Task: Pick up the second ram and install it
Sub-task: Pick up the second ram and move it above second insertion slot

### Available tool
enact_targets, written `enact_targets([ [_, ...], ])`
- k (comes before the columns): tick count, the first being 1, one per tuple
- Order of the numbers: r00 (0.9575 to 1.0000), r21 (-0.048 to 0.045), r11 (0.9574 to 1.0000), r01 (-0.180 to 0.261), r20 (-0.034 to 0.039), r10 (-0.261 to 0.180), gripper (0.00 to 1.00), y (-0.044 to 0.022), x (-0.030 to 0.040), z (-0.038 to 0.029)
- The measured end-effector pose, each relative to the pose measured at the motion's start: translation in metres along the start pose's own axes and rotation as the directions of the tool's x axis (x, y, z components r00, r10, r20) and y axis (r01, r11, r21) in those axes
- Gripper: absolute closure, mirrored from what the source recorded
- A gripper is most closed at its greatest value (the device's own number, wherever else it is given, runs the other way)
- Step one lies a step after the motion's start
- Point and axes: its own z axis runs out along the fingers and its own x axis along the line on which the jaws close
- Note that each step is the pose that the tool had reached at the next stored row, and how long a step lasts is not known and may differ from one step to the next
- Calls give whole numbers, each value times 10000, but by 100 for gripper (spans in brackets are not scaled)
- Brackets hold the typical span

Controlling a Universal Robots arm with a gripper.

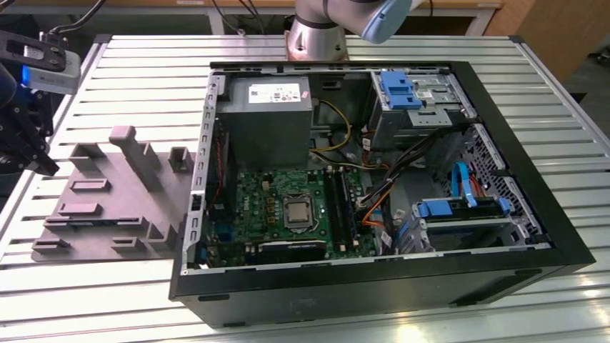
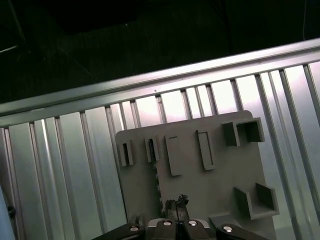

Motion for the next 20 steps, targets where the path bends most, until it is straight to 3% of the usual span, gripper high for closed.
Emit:
enact_targets([
  [5,10000,-4,10000,3,0,-3,89,0,0,1],
  [9,10000,-150,9999,-3,-31,3,89,-1,-1,3],
  [20,9998,-176,9996,204,-50,-205,89,-3,0,19],
])
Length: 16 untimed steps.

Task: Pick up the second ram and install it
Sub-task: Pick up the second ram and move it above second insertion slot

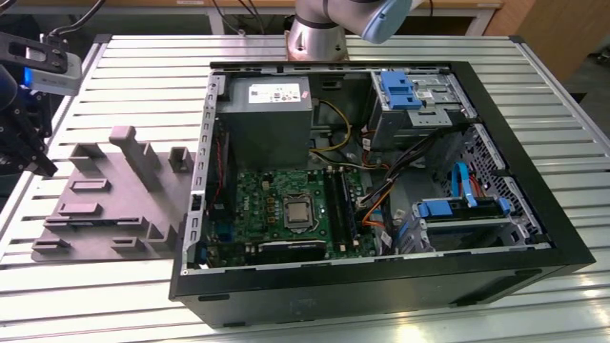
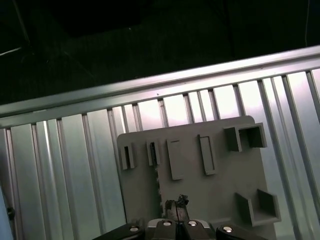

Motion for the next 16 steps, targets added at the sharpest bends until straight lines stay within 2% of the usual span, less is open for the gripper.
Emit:
enact_targets([
  [6,9998,-3,9998,191,-15,-191,89,-1,0,23],
  [12,9995,90,9994,325,-4,-325,89,-3,2,56],
  [16,9994,100,9993,358,-7,-358,89,-3,6,84],
])
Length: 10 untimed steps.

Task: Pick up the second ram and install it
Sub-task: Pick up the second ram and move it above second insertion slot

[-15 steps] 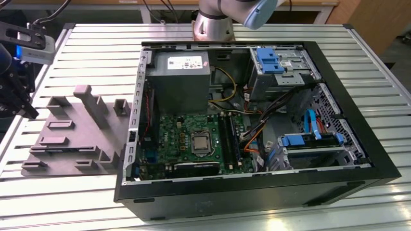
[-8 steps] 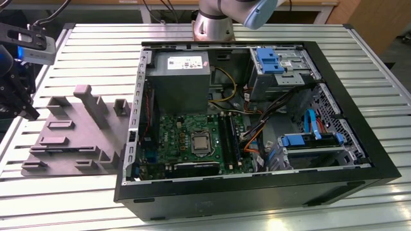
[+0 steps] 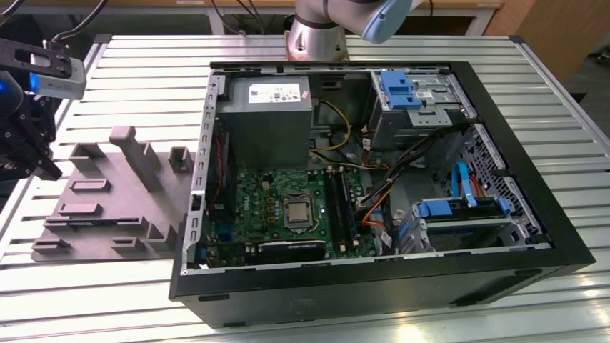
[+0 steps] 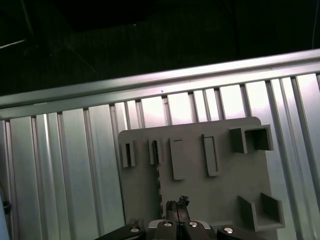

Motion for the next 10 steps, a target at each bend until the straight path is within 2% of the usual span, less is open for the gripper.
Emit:
enact_targets([
  [10,10000,3,10000,10,1,-10,89,-7,12,65],
])
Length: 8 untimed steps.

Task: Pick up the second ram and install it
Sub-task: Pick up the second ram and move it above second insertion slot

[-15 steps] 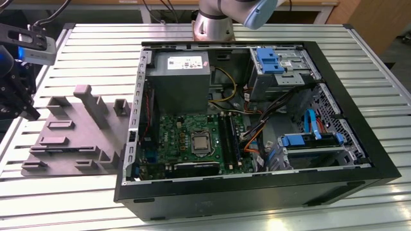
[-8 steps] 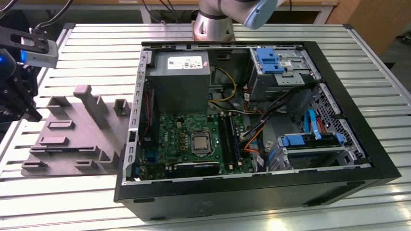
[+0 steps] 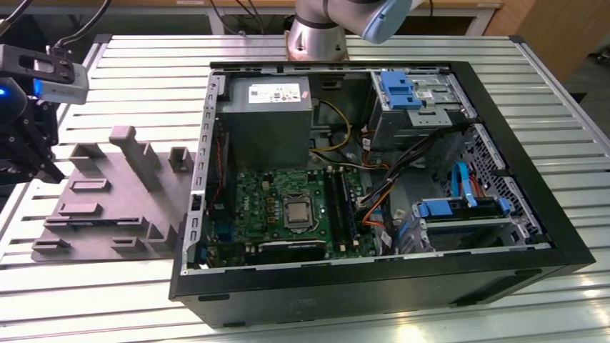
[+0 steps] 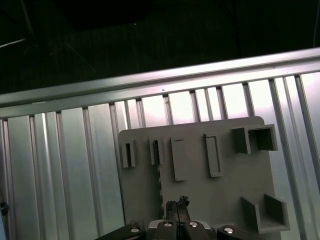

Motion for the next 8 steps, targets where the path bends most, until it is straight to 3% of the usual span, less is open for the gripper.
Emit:
enact_targets([
  [8,10000,0,10000,4,0,-4,89,-4,6,48],
])
